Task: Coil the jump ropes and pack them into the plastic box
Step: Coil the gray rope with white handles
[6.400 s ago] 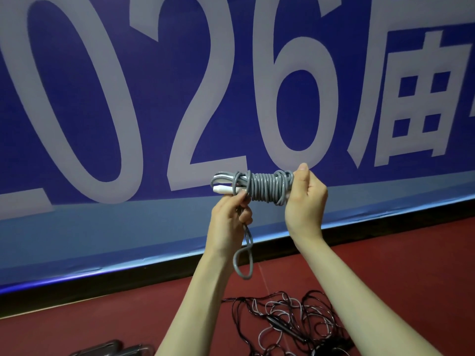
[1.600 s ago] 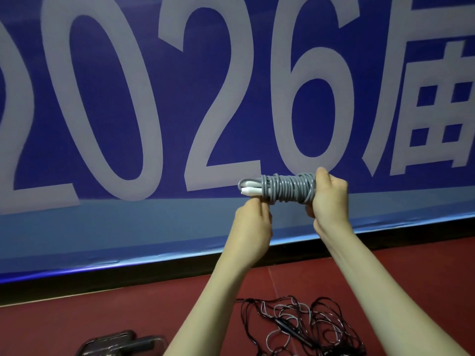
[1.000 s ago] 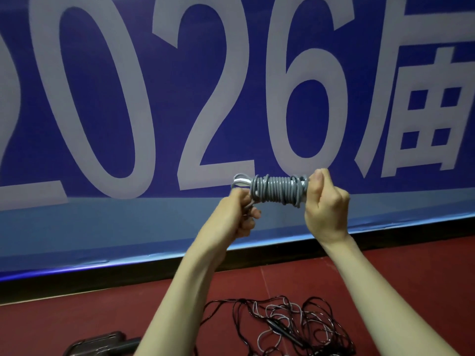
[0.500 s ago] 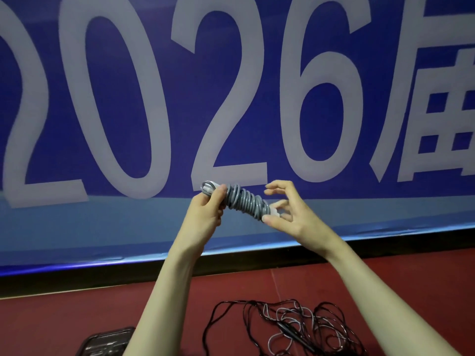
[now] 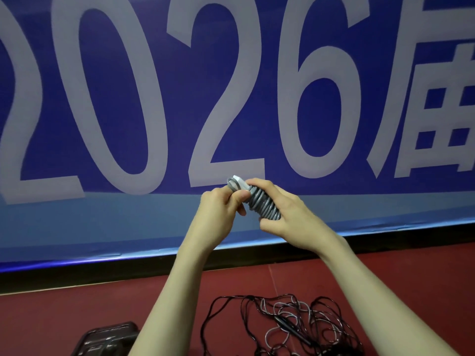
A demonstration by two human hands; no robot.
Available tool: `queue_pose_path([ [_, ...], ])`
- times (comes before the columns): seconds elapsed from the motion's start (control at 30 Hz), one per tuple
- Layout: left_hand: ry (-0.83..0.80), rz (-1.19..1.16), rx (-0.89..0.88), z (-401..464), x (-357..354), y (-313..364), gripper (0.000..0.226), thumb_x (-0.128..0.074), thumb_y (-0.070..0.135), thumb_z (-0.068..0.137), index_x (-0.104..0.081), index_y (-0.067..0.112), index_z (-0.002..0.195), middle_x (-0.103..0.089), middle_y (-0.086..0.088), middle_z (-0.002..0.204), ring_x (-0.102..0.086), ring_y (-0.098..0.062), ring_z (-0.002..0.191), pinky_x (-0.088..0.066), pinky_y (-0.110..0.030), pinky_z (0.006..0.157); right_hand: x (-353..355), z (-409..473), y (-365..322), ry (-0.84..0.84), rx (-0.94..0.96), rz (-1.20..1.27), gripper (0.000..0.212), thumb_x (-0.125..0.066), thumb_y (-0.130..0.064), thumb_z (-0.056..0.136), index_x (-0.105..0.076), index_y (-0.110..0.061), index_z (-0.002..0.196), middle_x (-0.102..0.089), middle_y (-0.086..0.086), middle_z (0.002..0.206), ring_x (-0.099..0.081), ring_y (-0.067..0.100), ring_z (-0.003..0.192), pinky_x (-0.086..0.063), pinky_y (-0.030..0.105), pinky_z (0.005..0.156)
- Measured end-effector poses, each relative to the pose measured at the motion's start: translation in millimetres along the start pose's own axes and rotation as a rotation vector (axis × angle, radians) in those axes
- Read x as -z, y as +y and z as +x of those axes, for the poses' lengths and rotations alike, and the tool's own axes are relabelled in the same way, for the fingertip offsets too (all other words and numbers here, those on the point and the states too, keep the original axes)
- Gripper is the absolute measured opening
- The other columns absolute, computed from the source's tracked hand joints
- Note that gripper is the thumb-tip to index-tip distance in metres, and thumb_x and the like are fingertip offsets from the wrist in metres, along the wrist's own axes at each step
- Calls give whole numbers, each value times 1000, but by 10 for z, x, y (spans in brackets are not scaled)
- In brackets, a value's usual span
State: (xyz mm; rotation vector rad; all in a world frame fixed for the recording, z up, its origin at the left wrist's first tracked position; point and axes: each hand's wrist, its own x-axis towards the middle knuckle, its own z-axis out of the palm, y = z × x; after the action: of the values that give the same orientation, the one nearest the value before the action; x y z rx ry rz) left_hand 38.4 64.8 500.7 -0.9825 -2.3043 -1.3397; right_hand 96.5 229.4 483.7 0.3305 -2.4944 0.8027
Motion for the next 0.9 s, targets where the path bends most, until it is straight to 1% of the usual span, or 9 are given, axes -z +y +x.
queue_pose_path([
  [0.13, 208, 28, -10, -7, -44, 58, 30, -64, 35, 88, -61, 26, 60, -57, 8, 50, -45, -9, 44, -35, -18, 46, -25, 41, 17, 91, -6, 17, 72, -61, -14, 77, -33, -54, 130, -54, -6, 105, -54, 15, 76, -53, 38, 68],
  [0.23, 314, -96, -75, -31, -58, 109, 11, -71, 30, 84, -73, 20, 80, -68, 11, 66, -59, -7, 55, -49, -20, 56, 1, 49, 12, 102, -6, 222, 72, -62, -2, 76, -44, -49, 127, -61, -1, 100, -47, 6, 62, -47, 23, 57],
  [0.3, 343, -185, -140, -46, -67, 123, 9, -73, 22, 84, -72, 16, 91, -71, 11, 74, -65, -5, 62, -54, -21, 62, 27, 46, 9, 107, -18, 305, 72, -62, 2, 76, -48, -48, 126, -62, 2, 96, -46, 9, 61, -46, 26, 54],
  [0.47, 233, -334, -226, -23, -38, 72, 2, -56, 6, 95, -57, 5, 96, -72, 0, 89, -72, -11, 84, -57, -26, 71, 111, 42, 5, 157, -18, 360, 71, -61, 5, 76, -51, -47, 125, -59, 8, 93, -44, 11, 61, -46, 27, 52],
  [0.57, 124, -358, -246, -36, 5, 35, 14, -42, 8, 101, -55, 7, 95, -72, -1, 98, -72, -14, 90, -57, -27, 72, 157, 25, 31, 151, -6, 342, 72, -62, 5, 76, -52, -45, 125, -58, 9, 90, -43, 11, 60, -46, 29, 53],
  [0.67, 98, -342, -233, -42, 97, 35, 19, -48, 7, 99, -56, 17, 85, -74, 2, 92, -73, -15, 82, -56, -25, 68, 161, 13, 47, 121, 14, 303, 72, -63, 4, 75, -52, -44, 128, -59, 3, 92, -44, 8, 62, -44, 25, 56],
  [0.73, 170, -331, -205, -30, 140, 48, 18, -59, 8, 93, -66, 21, 83, -74, 4, 85, -72, -13, 76, -53, -23, 64, 146, 7, 37, 124, 38, 285, 72, -63, 3, 75, -52, -43, 129, -61, -2, 98, -47, 7, 66, -44, 21, 61],
  [0.8, 254, -332, -189, -21, 151, 88, 16, -67, 12, 87, -71, 27, 84, -72, 7, 83, -68, -10, 78, -54, -23, 64, 134, 13, 28, 157, 55, 241, 74, -64, 1, 74, -51, -46, 129, -60, -1, 103, -52, 12, 73, -48, 25, 66],
  [0.9, 333, -328, -186, -31, 123, 145, 18, -71, 11, 84, -72, 28, 84, -68, 7, 82, -65, -12, 78, -57, -25, 66, 148, 28, 18, 195, 59, 145, 73, -63, -10, 72, -46, -52, 130, -59, -1, 105, -56, 21, 81, -52, 40, 74],
])
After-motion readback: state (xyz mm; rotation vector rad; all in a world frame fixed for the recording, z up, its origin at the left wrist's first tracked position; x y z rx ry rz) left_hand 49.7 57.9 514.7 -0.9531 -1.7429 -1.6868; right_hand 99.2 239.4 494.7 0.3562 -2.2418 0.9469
